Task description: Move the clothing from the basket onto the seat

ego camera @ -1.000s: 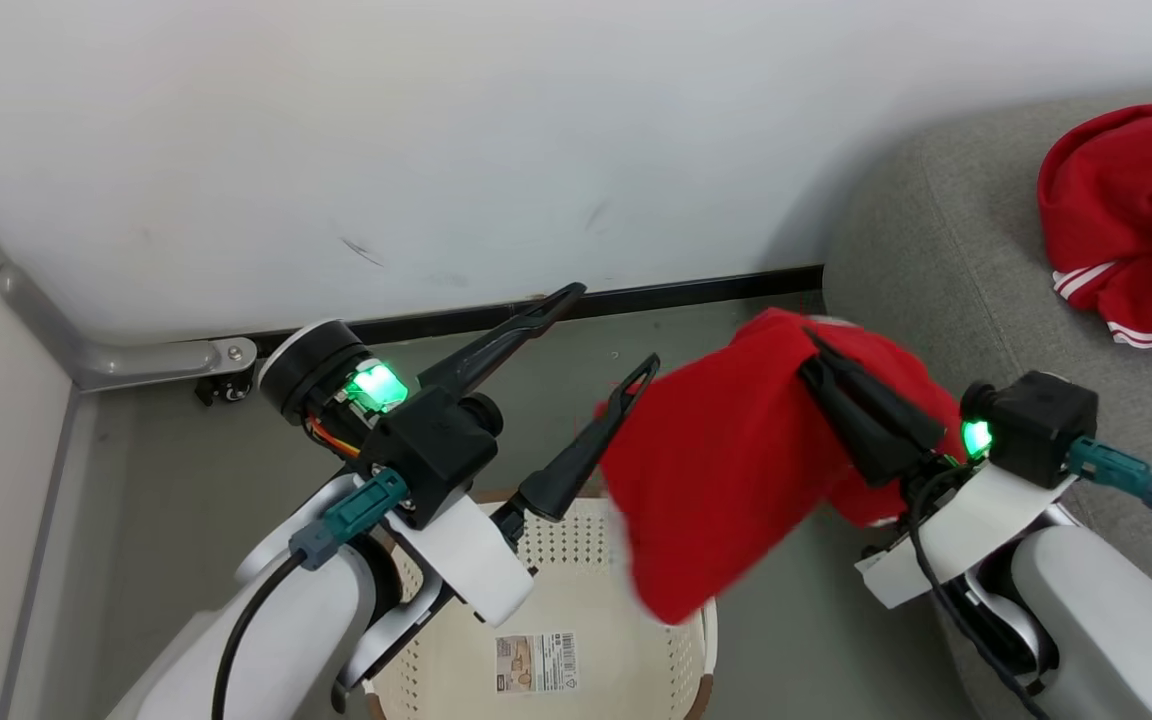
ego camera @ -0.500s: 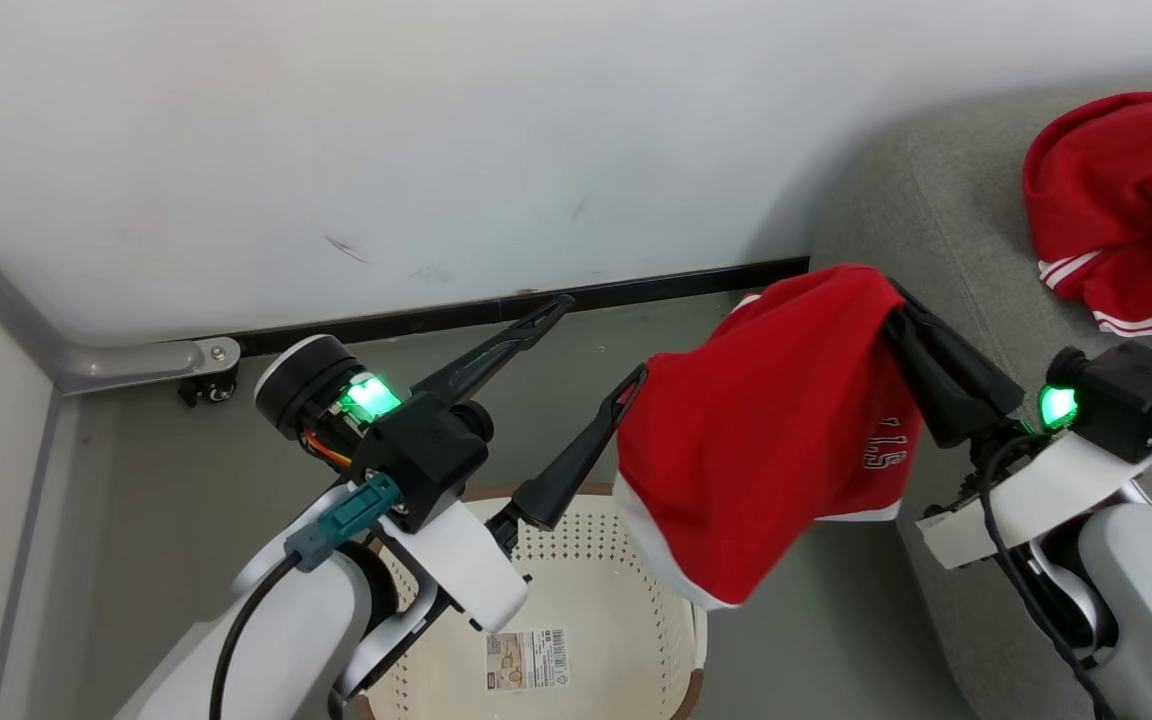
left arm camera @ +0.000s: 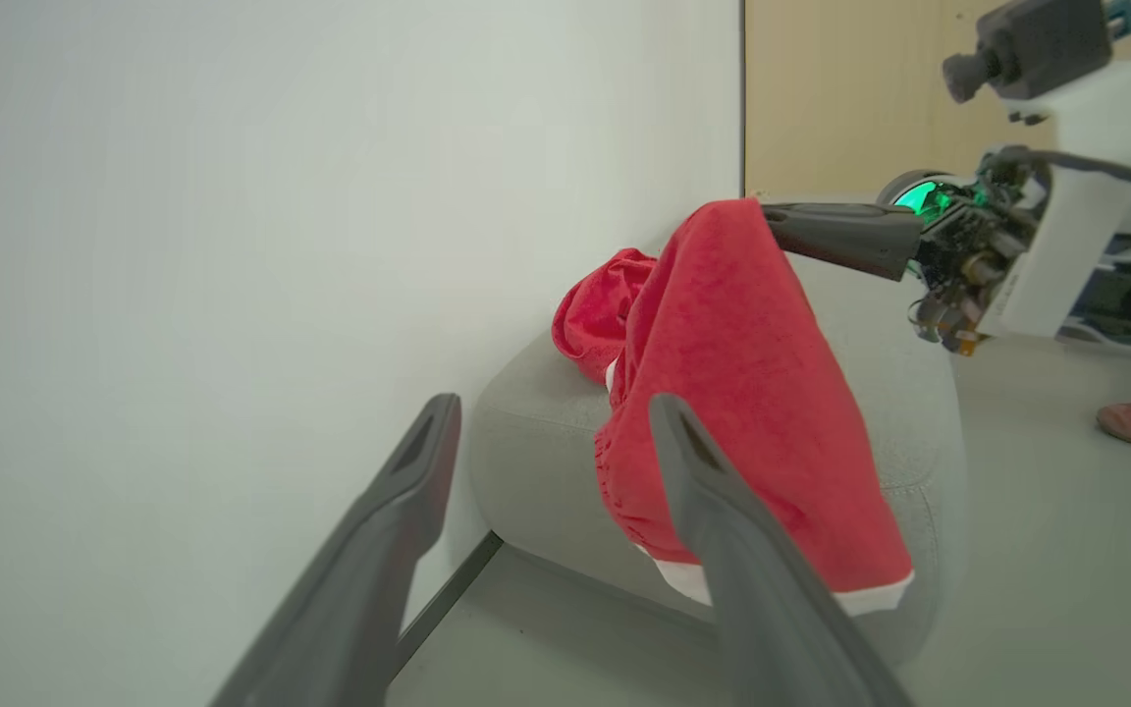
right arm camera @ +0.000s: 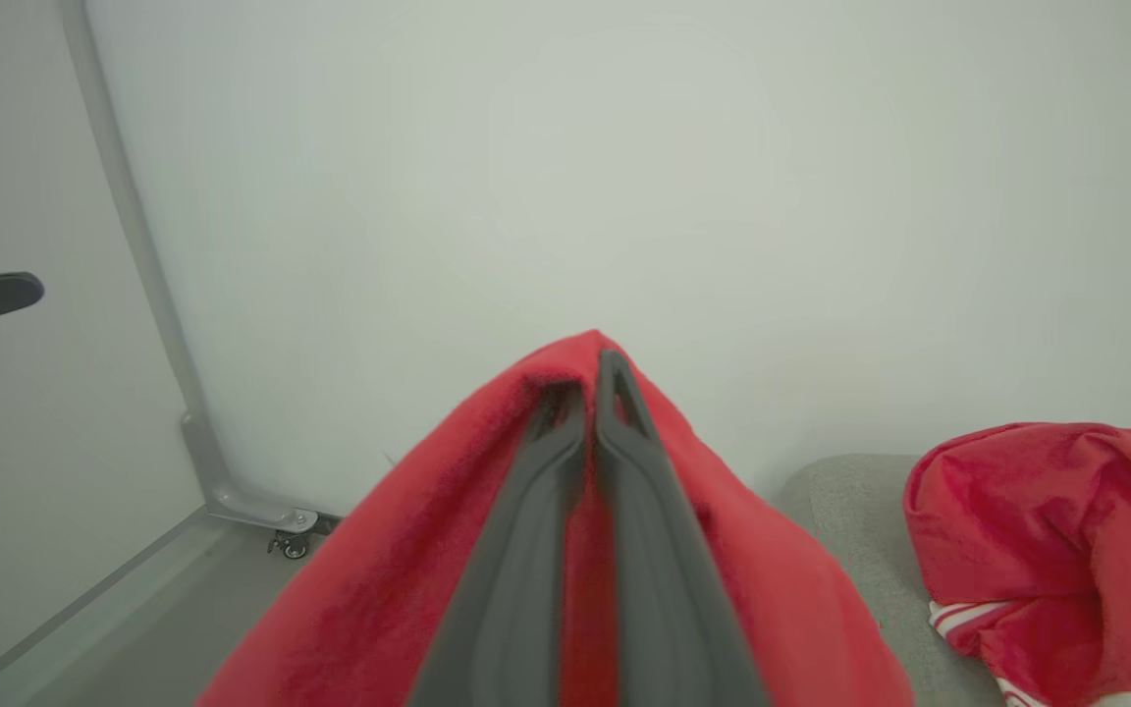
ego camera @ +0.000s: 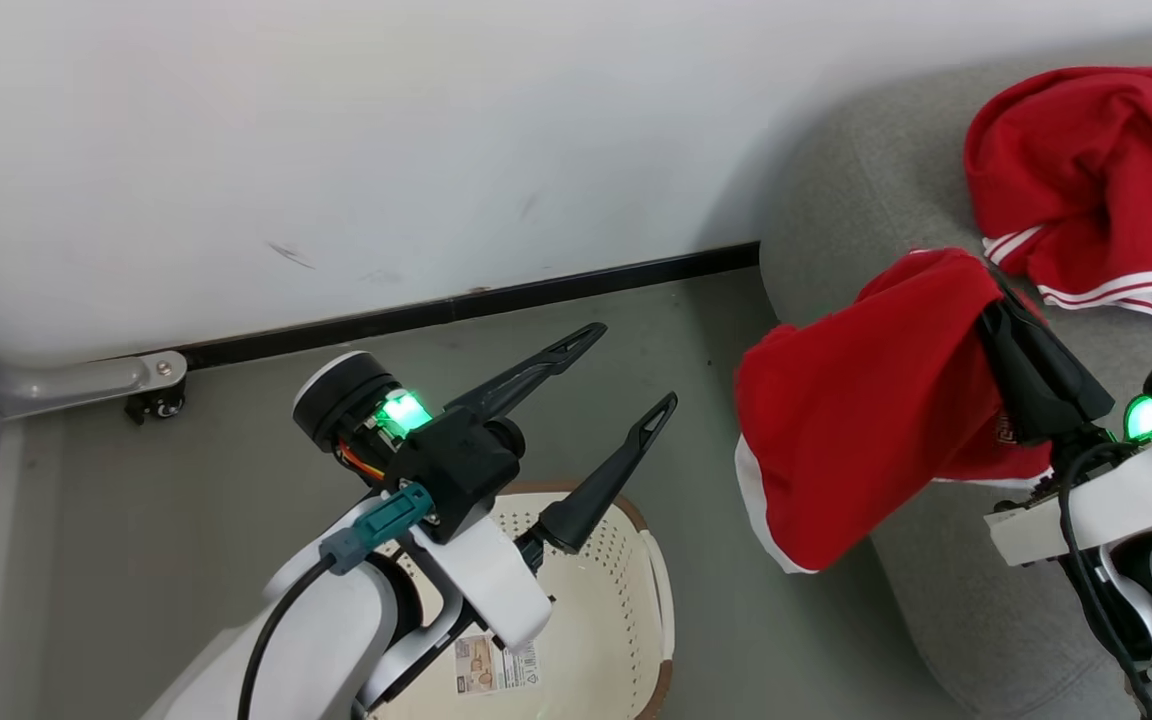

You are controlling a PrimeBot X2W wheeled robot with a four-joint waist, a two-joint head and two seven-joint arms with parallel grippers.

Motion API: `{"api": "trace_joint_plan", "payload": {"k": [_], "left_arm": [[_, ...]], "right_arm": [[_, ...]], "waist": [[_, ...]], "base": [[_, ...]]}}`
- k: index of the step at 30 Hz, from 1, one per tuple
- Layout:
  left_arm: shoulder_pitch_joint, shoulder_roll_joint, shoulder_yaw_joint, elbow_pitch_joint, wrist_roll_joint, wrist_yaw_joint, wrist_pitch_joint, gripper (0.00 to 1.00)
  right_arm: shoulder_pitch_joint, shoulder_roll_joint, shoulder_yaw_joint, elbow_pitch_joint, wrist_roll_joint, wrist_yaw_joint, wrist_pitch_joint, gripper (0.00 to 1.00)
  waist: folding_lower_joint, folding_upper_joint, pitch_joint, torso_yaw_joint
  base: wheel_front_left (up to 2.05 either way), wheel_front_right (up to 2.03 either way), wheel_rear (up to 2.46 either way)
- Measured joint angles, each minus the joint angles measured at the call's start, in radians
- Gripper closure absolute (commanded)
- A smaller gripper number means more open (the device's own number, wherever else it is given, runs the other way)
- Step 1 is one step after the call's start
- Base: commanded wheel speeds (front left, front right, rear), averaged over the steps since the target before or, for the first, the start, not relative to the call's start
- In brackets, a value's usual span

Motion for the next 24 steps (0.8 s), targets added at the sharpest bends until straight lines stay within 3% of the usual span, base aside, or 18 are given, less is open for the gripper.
{"api": "trace_joint_plan", "payload": {"k": [24], "left_arm": [[-0.066, -0.003, -0.027, 0.036, -0.015, -0.016, 0.01, 0.0]], "right_arm": [[0.081, 0.056, -0.091, -0.081, -0.032, 0.0, 0.0, 1.0]], "waist": [[0.0001, 0.0, 0.061, -0.181]], "base": [[0.0, 0.0, 0.0]]}}
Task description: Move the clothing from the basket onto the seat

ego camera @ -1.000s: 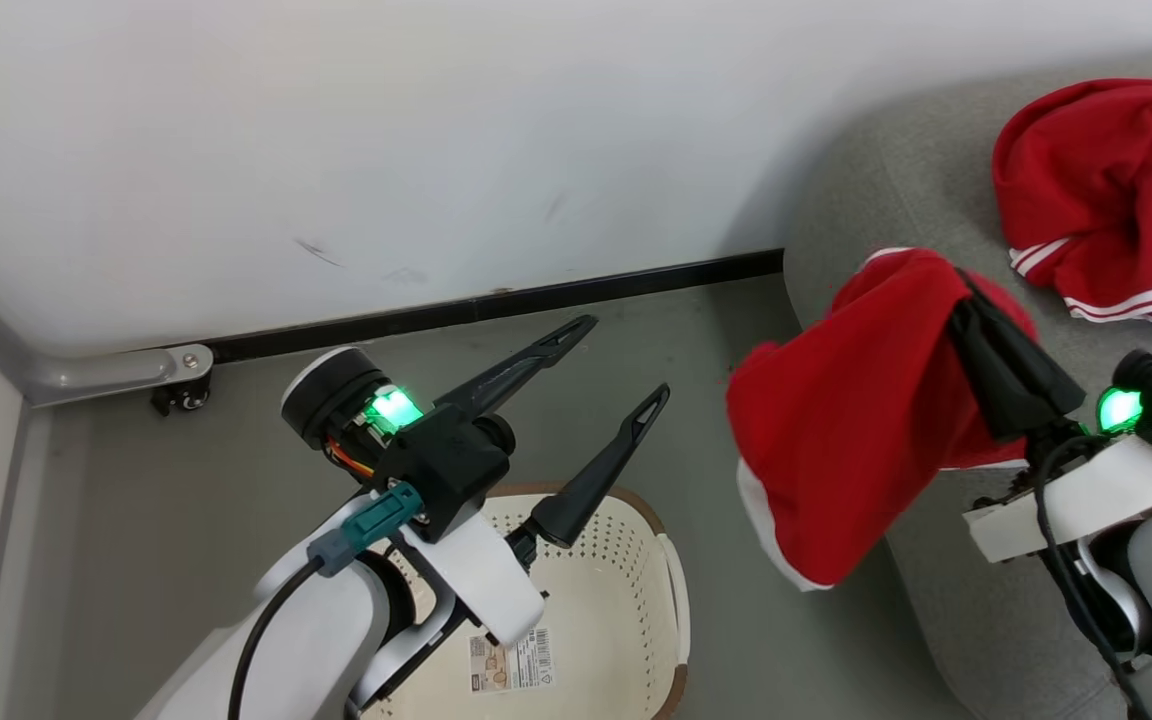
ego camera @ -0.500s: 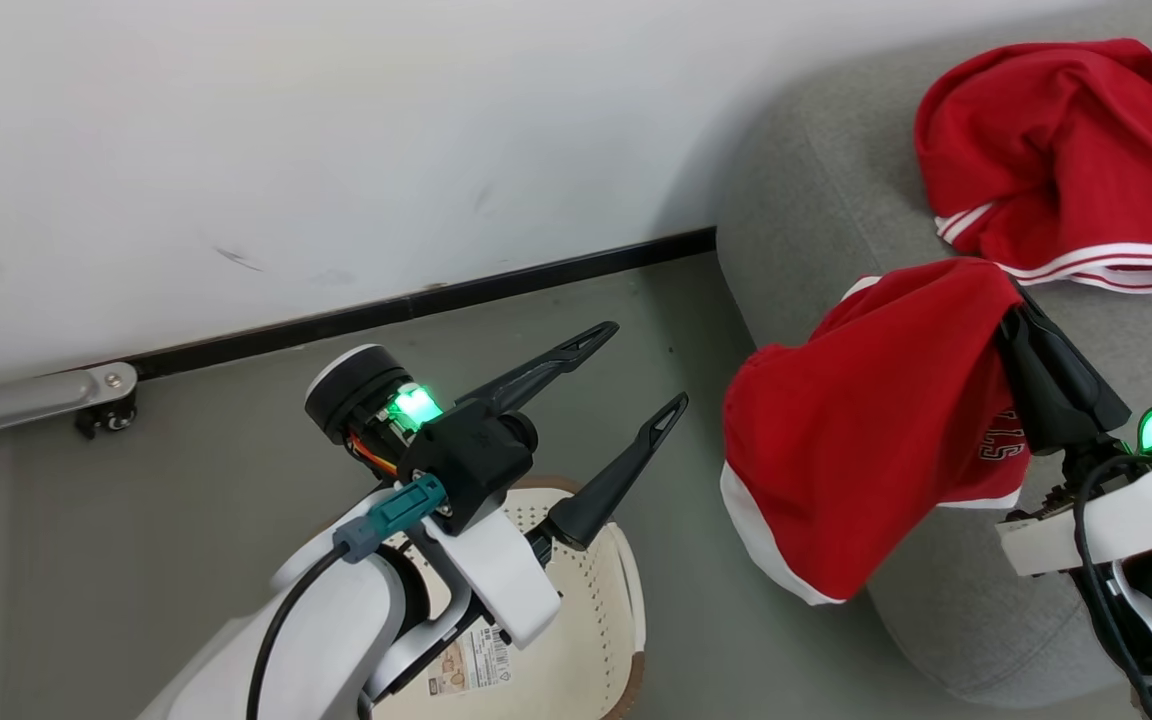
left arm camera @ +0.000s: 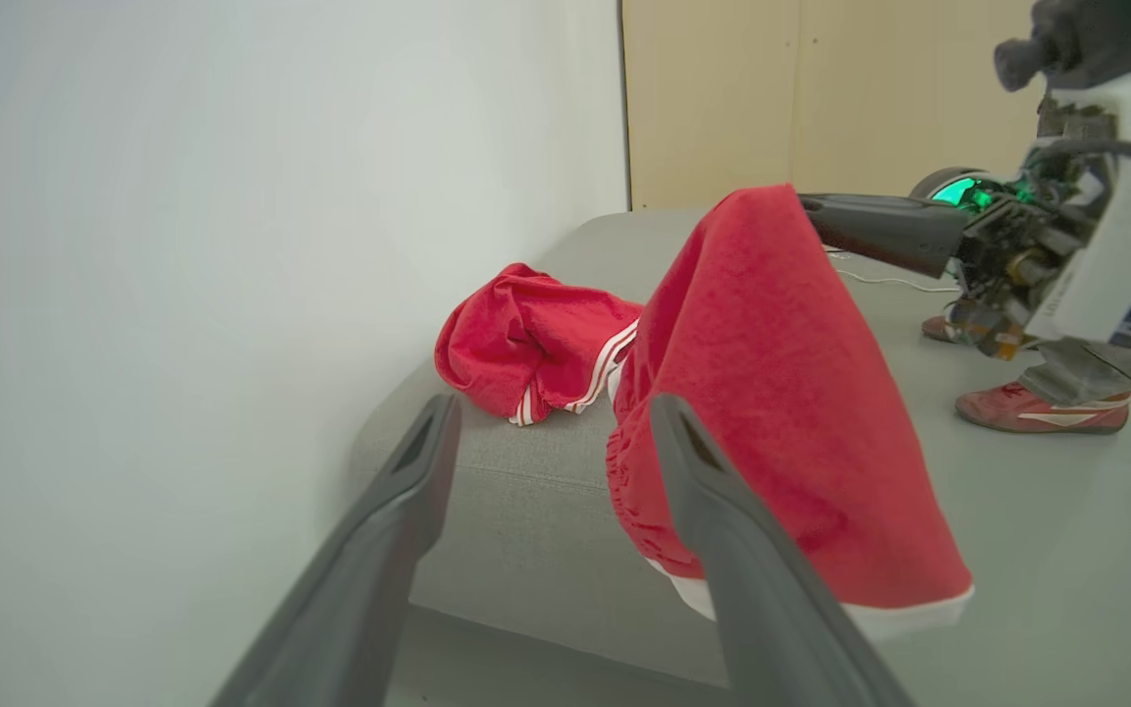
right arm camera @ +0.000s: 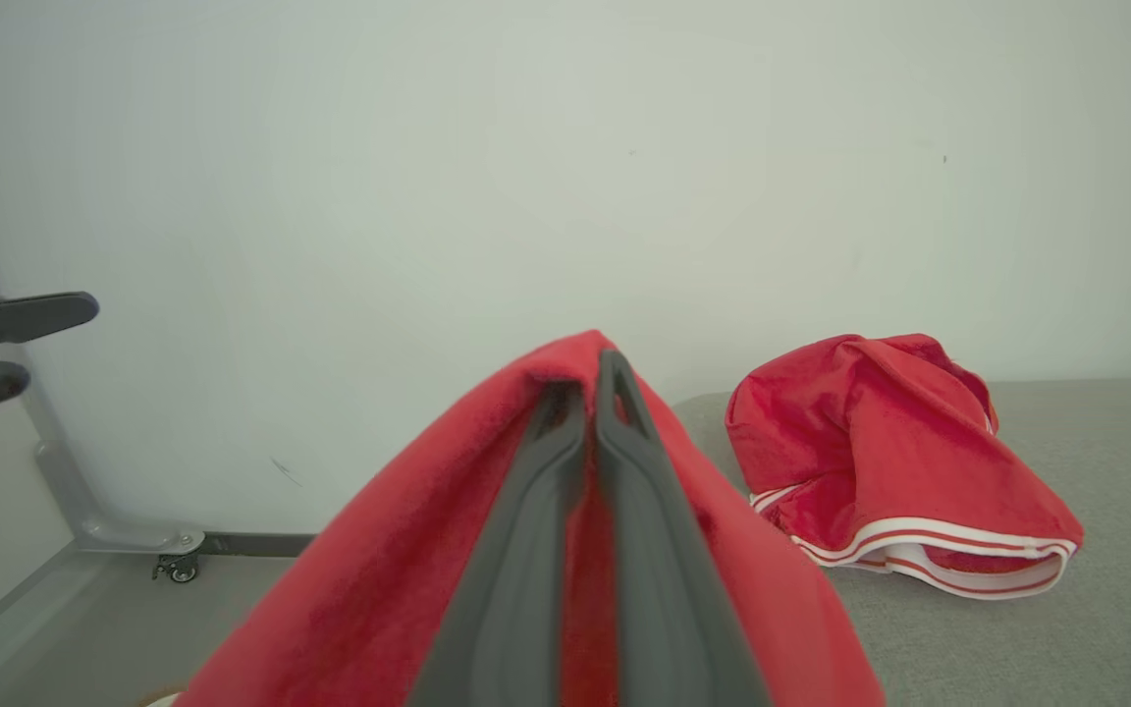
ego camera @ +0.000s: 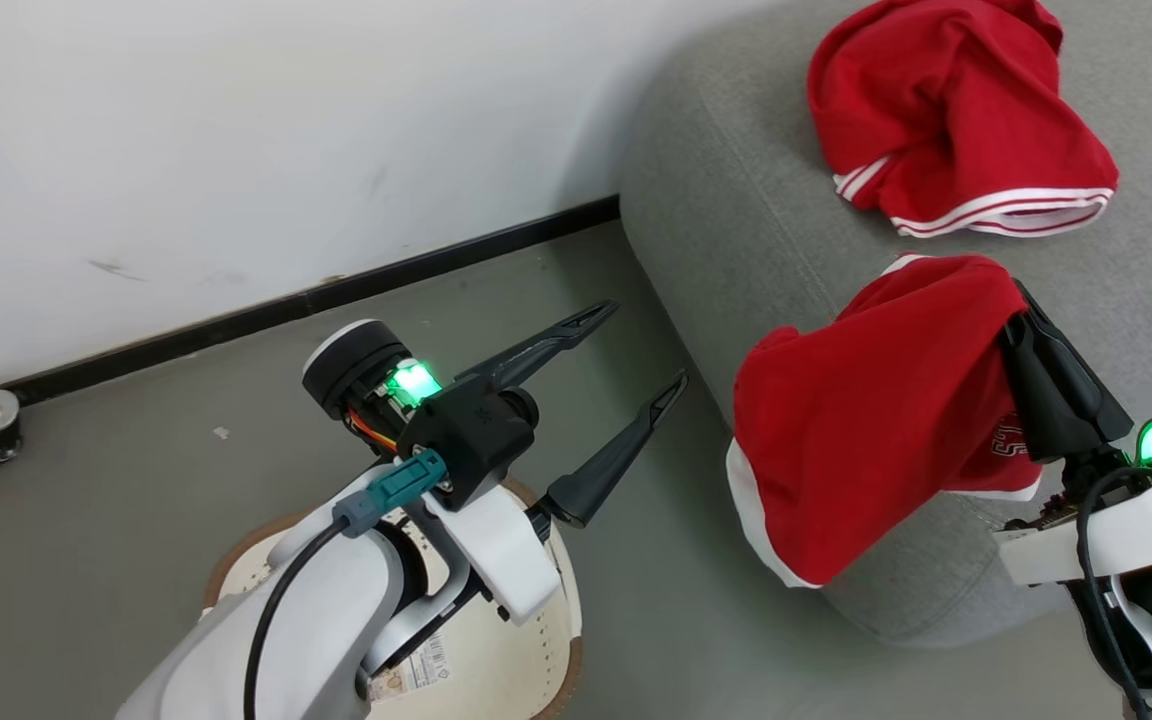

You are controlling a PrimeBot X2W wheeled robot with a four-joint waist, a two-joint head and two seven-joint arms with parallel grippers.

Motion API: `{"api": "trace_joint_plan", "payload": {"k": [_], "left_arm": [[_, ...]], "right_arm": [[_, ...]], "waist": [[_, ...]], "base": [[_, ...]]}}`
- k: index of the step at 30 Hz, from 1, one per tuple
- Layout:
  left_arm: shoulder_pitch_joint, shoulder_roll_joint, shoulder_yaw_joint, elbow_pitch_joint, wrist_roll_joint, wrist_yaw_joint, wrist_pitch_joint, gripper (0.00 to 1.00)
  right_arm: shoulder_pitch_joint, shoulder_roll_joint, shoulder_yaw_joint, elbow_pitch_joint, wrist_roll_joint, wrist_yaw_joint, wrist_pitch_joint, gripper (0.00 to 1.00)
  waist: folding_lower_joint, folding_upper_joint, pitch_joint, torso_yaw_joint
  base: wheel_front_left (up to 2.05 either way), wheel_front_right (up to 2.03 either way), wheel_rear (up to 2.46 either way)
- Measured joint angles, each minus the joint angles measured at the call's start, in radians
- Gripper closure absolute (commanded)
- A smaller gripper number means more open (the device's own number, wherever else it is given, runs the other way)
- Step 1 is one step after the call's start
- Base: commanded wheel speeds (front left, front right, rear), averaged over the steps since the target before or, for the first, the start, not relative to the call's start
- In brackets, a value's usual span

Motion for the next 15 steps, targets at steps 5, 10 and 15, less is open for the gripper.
{"api": "trace_joint_plan", "payload": {"k": [5, 10, 15], "left_arm": [[-0.011, 0.007, 0.0, 0.002, 0.001, 0.0, 0.009, 0.0], [-0.014, 0.016, 0.002, 0.002, 0.011, 0.0, 0.02, 0.0], [-0.023, 0.03, 0.007, 0.001, 0.012, 0.0, 0.035, 0.0]], "right_arm": [[0.0, 0.01, 0.004, -0.006, 0.0, 0.0, 0.0, 1.0], [-0.002, 0.03, 0.02, -0.009, 0.0, 0.0, 0.0, 1.0], [-0.006, 0.036, 0.027, -0.002, 0.0, 0.0, 0.0, 1.0]], "waist": [[0.0, 0.0, 0.018, -0.04], [0.0, 0.0, 0.041, -0.083], [-0.0001, 0.0, 0.061, -0.114]], "base": [[0.0, 0.0, 0.0], [0.0, 0.0, 0.0], [0.0, 0.0, 0.0]]}}
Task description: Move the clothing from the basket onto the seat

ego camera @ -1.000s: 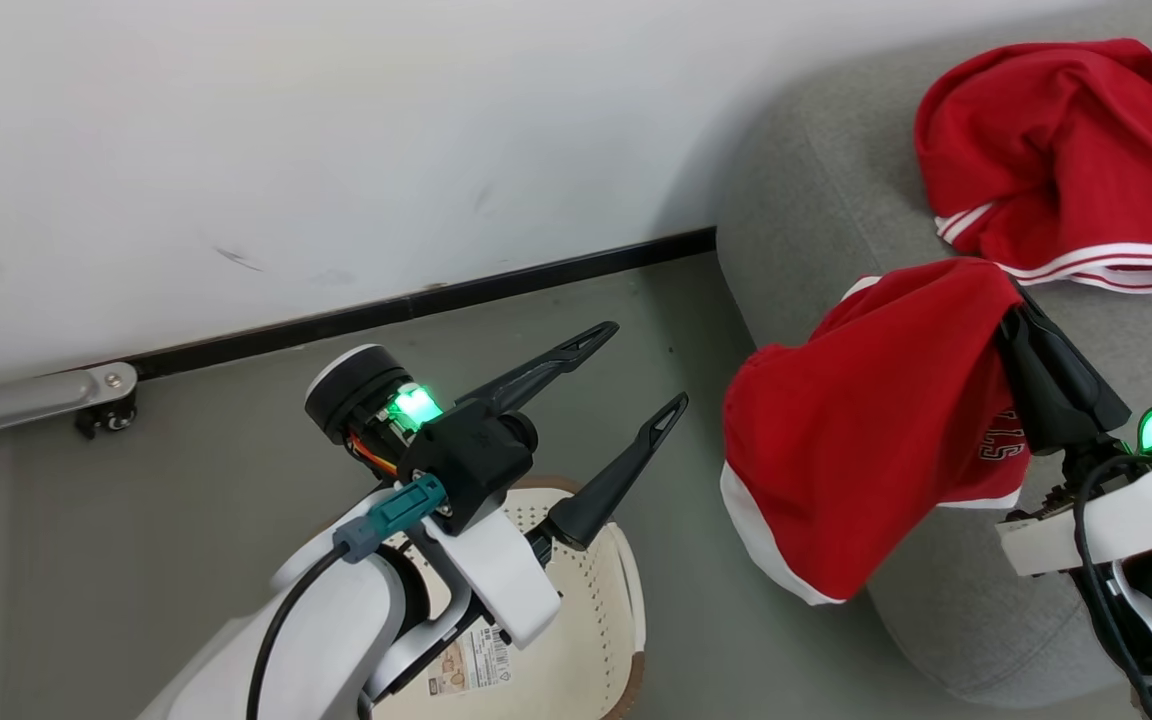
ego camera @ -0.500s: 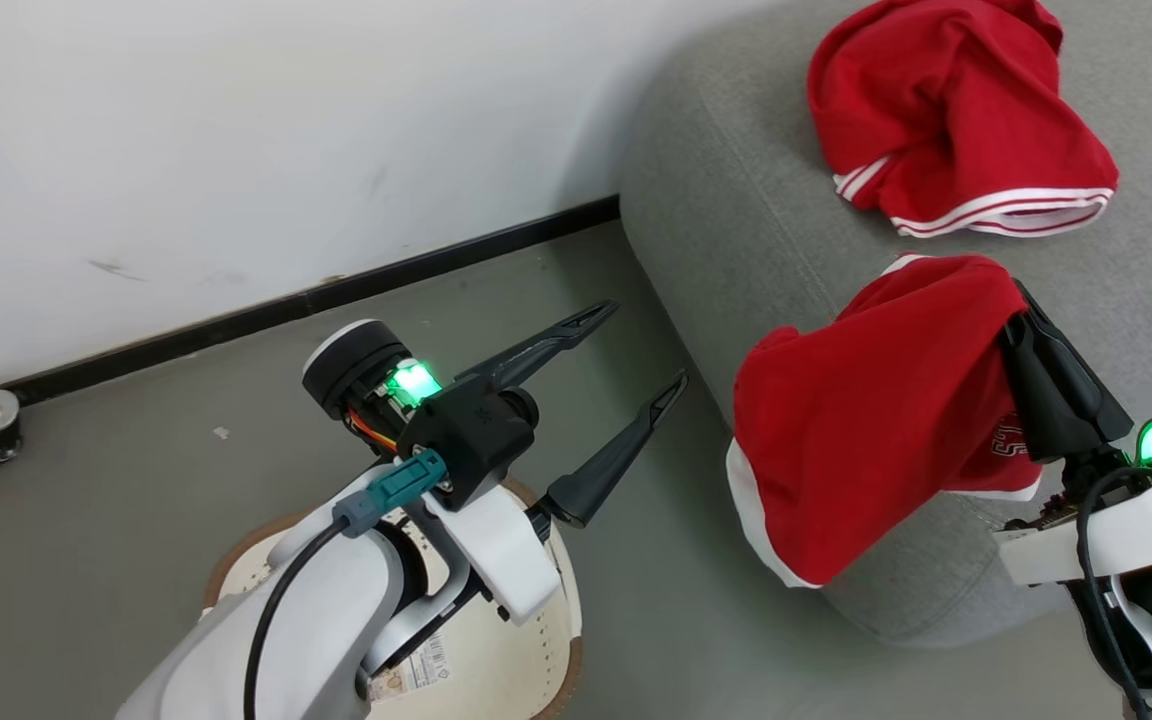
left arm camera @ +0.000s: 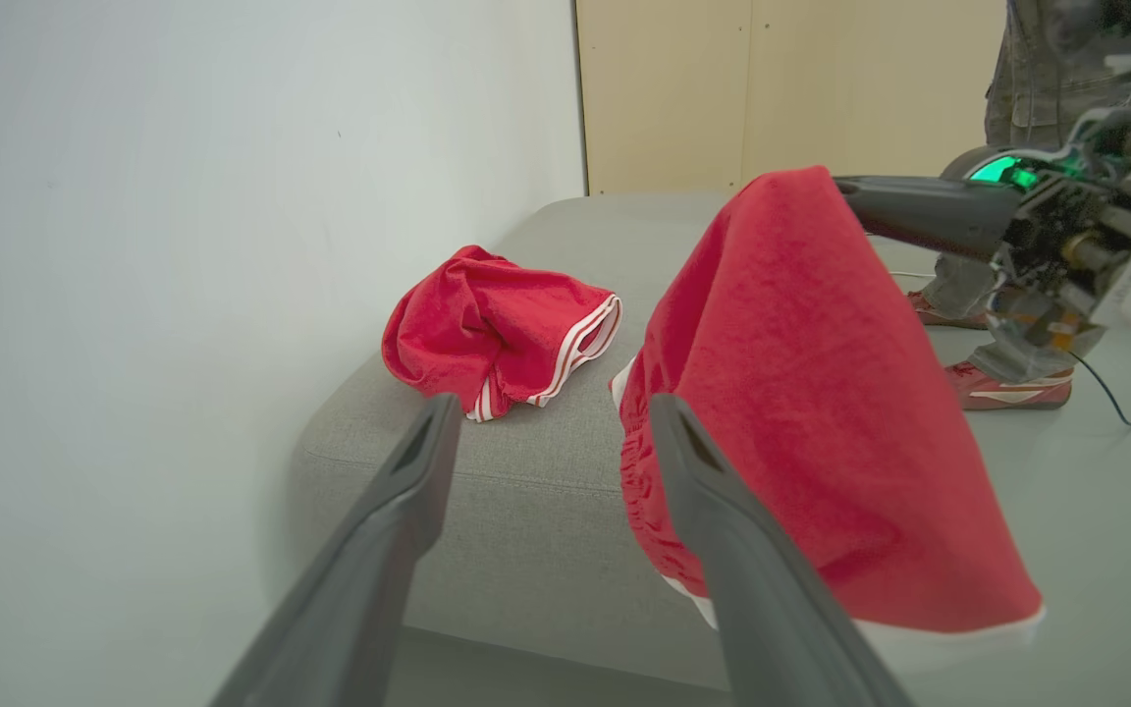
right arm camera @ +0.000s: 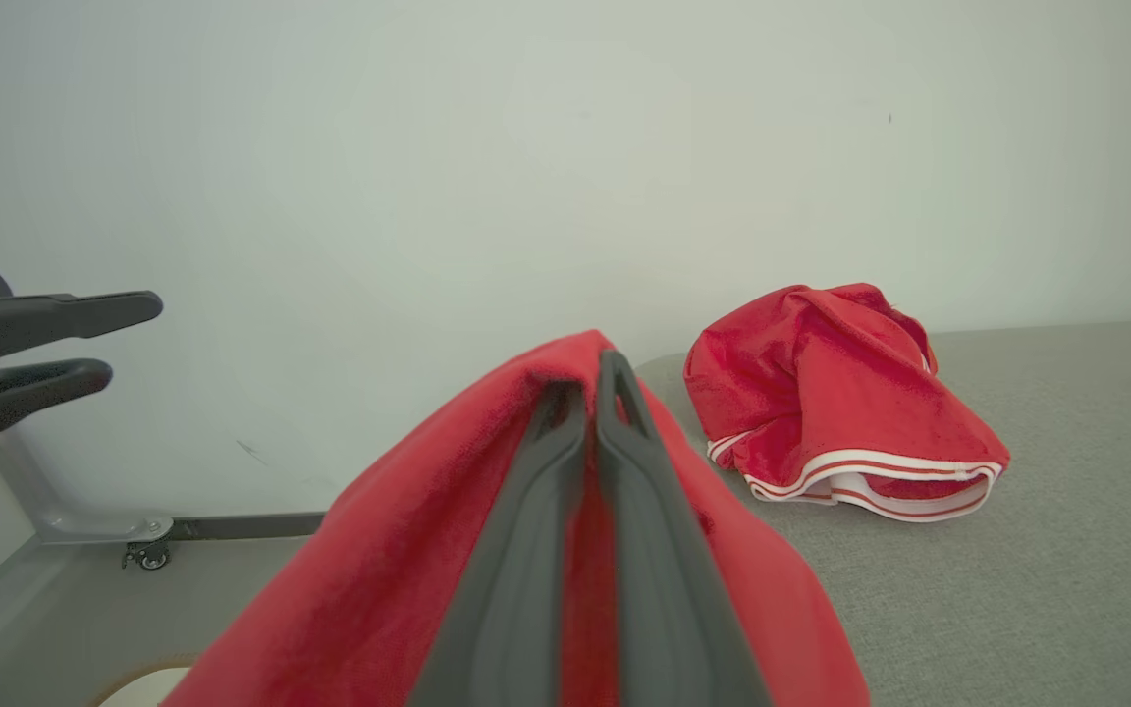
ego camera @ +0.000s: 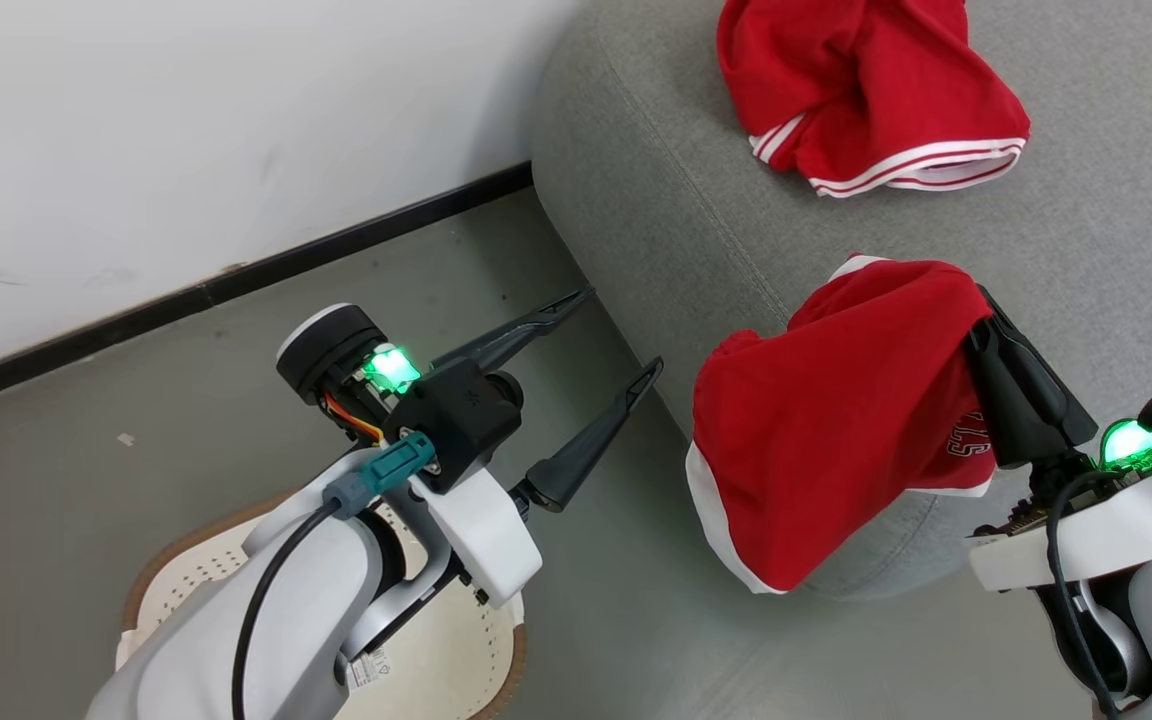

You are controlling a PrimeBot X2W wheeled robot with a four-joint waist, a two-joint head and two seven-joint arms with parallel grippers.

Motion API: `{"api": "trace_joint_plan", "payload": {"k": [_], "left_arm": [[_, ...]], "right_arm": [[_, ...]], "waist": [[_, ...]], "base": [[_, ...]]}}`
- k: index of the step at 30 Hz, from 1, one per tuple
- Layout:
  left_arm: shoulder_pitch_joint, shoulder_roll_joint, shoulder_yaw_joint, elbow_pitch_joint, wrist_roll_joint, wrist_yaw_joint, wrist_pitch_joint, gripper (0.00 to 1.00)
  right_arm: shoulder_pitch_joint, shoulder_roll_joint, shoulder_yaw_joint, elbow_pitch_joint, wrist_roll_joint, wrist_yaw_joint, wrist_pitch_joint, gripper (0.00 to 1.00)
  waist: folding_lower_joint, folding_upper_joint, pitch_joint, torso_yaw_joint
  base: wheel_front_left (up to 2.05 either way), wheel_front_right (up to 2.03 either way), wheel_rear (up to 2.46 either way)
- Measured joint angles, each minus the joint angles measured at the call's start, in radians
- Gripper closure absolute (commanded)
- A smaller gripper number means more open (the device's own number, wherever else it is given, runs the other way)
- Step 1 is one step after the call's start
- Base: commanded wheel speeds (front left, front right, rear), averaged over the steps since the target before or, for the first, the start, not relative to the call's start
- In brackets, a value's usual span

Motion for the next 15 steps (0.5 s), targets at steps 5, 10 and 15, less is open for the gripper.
{"api": "trace_joint_plan", "payload": {"k": [5, 10, 15], "left_arm": [[-0.002, 0.007, 0.002, -0.006, 0.006, 0.002, 0.012, 0.0], [-0.004, 0.012, 0.003, -0.02, 0.01, 0.011, 0.03, 0.0], [-0.004, 0.015, 0.003, -0.033, 0.015, 0.021, 0.051, 0.0]], "right_arm": [[-0.009, -0.001, -0.003, 0.027, -0.005, 0.0, 0.0, 1.0], [-0.077, -0.008, -0.03, 0.055, -0.006, 0.0, 0.0, 1.0], [-0.163, -0.044, -0.073, 0.084, -0.021, 0.0, 0.0, 1.0]], "waist": [[0.0, 0.0, 0.019, -0.018], [0.0001, 0.0, 0.047, -0.031], [0.0, 0.0, 0.08, -0.033]], "base": [[0.0, 0.0, 0.0], [0.0, 0.0, 0.0], [0.0, 0.0, 0.0]]}}
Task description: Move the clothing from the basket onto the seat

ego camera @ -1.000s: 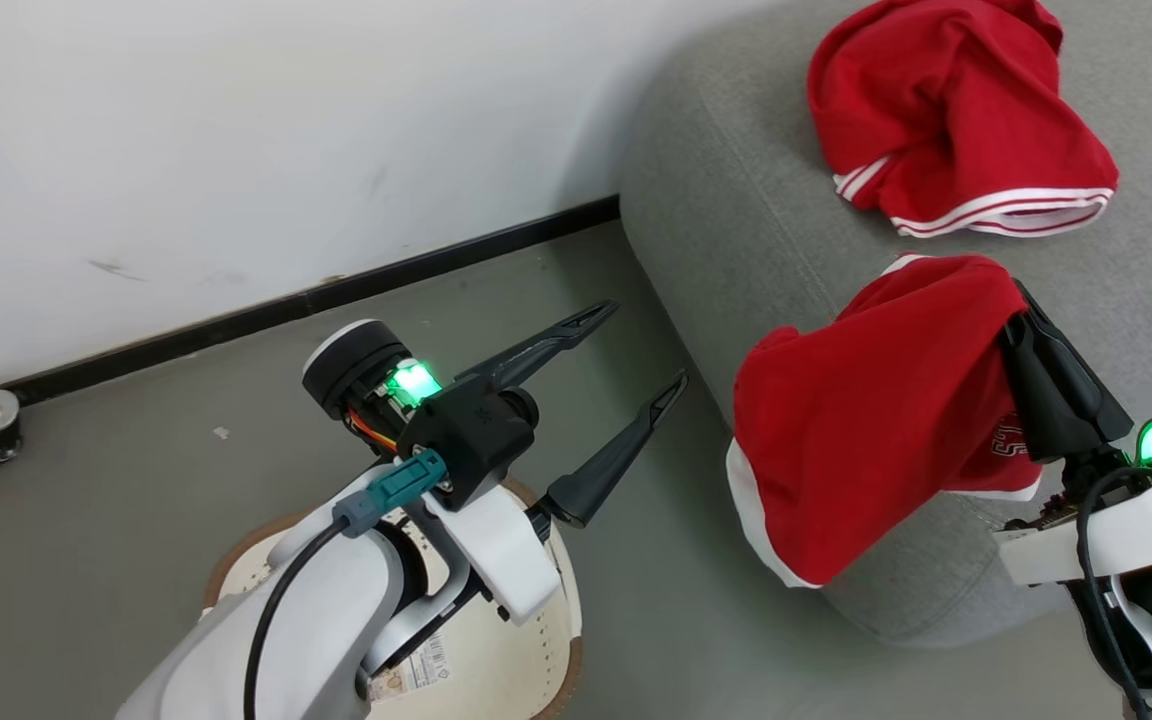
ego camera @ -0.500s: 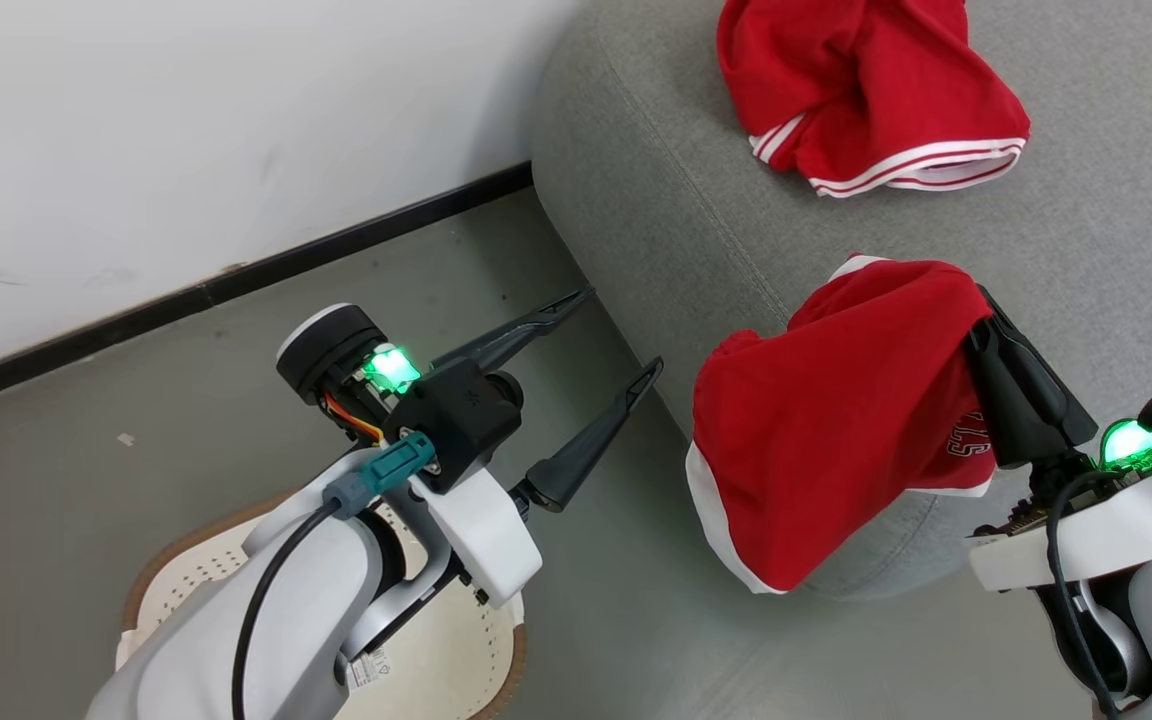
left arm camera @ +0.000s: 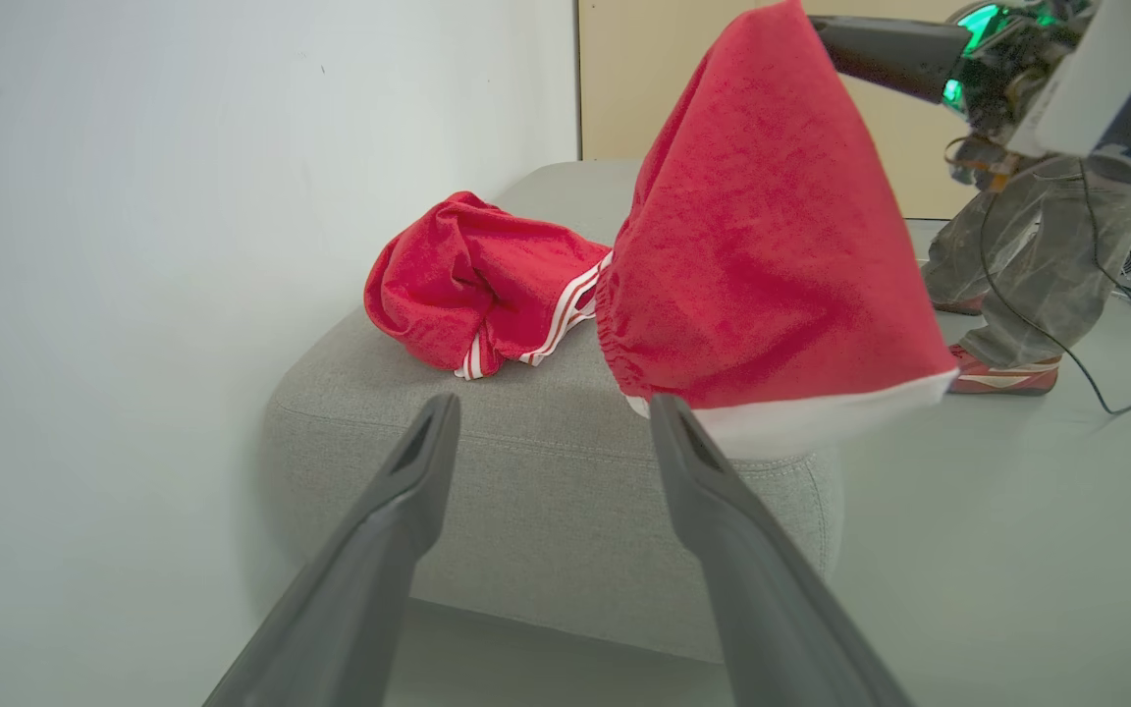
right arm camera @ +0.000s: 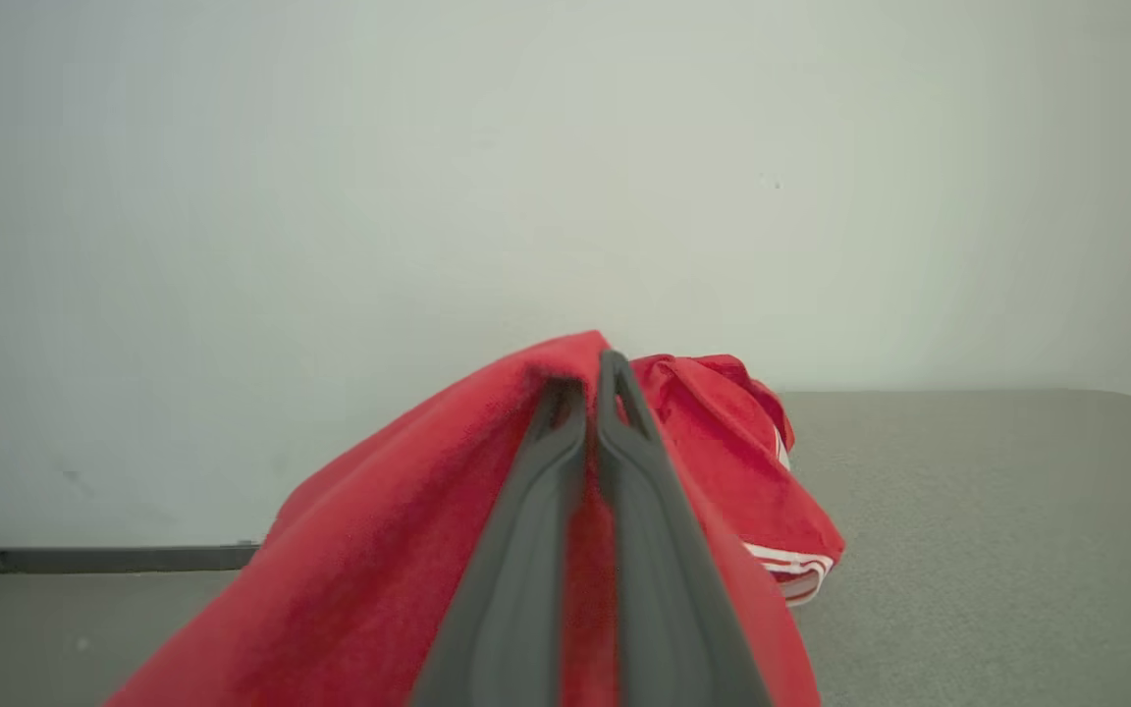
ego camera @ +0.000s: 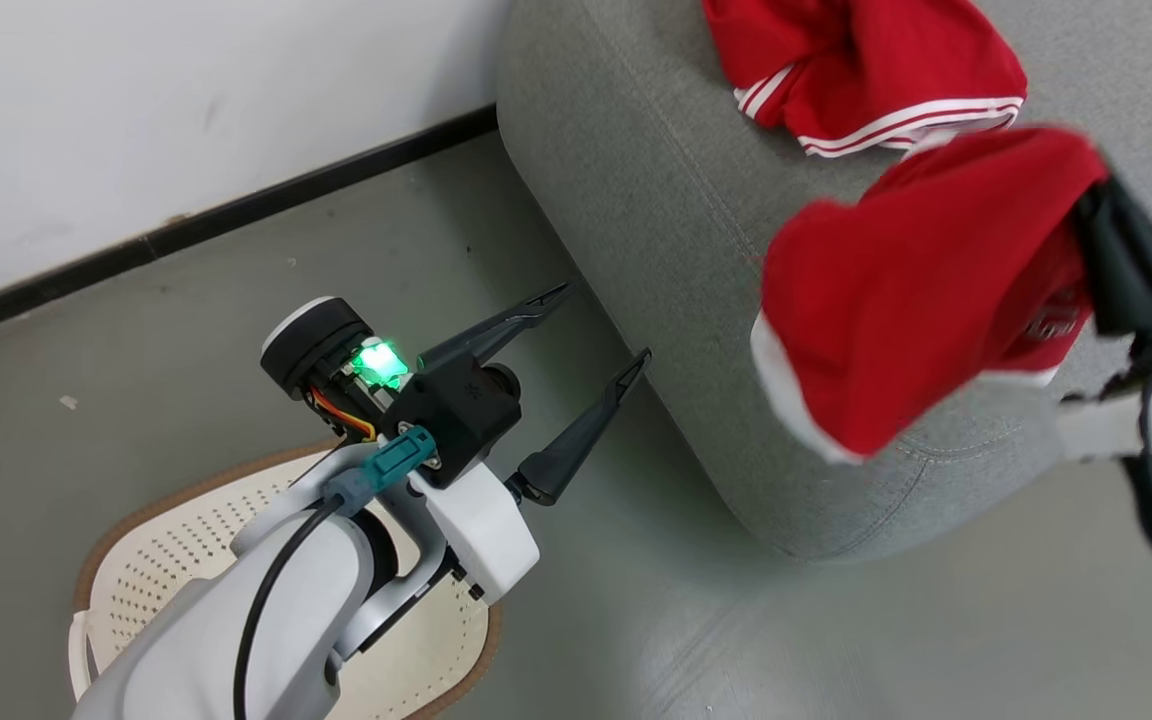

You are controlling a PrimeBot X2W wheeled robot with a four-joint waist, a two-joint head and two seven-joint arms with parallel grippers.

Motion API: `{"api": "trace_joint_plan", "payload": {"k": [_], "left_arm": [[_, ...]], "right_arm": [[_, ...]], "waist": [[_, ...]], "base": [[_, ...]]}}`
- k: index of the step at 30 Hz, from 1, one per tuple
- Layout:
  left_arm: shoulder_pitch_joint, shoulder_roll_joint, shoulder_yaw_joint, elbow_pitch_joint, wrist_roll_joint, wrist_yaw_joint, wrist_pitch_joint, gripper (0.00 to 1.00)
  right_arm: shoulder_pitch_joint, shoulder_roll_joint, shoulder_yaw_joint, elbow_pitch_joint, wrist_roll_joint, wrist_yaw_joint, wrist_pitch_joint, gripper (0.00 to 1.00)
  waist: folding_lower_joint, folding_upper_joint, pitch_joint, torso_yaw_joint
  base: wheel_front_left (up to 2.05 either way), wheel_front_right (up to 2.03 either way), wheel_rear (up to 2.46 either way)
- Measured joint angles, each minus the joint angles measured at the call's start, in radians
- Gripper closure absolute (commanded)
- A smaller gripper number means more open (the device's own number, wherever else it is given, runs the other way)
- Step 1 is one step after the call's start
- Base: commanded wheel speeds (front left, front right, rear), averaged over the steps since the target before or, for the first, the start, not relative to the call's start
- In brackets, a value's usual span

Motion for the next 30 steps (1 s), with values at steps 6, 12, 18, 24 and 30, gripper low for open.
{"api": "trace_joint_plan", "payload": {"k": [6, 12, 18, 24, 30], "left_arm": [[-0.003, 0.001, 0.0, -0.029, 0.009, 0.015, 0.032, 0.0], [-0.003, 0.003, 0.003, -0.054, 0.015, 0.032, 0.055, 0.0], [-0.01, 0.002, 0.006, -0.083, 0.014, 0.032, 0.081, 0.0], [-0.051, 0.015, 0.008, -0.119, 0.021, 0.032, 0.107, 0.0], [-0.071, 0.024, 0.01, -0.144, 0.035, 0.033, 0.141, 0.0]], "right_arm": [[-0.137, -0.05, -0.061, 0.062, 0.0, 0.0, 0.0, 1.0], [-0.263, -0.099, -0.085, 0.129, 0.012, 0.0, 0.0, 1.0], [-0.383, -0.137, -0.119, 0.188, 0.03, 0.0, 0.0, 1.0], [-0.497, -0.2, -0.157, 0.258, 0.034, 0.0, 0.0, 1.0], [-0.616, -0.257, -0.192, 0.328, 0.03, 0.0, 0.001, 1.0]], "waist": [[0.0, 0.0, 0.05, 0.009], [0.0, 0.0, 0.098, 0.024], [0.0, 0.0, 0.151, 0.042], [0.0, 0.0, 0.204, 0.059], [0.0, -0.0001, 0.259, 0.077]], "base": [[0.0, 0.0, 0.0], [0.0, 0.0, 0.0], [0.0, 0.0, 0.0], [0.0, 0.0, 0.0], [0.0, 0.0, 0.0]]}}
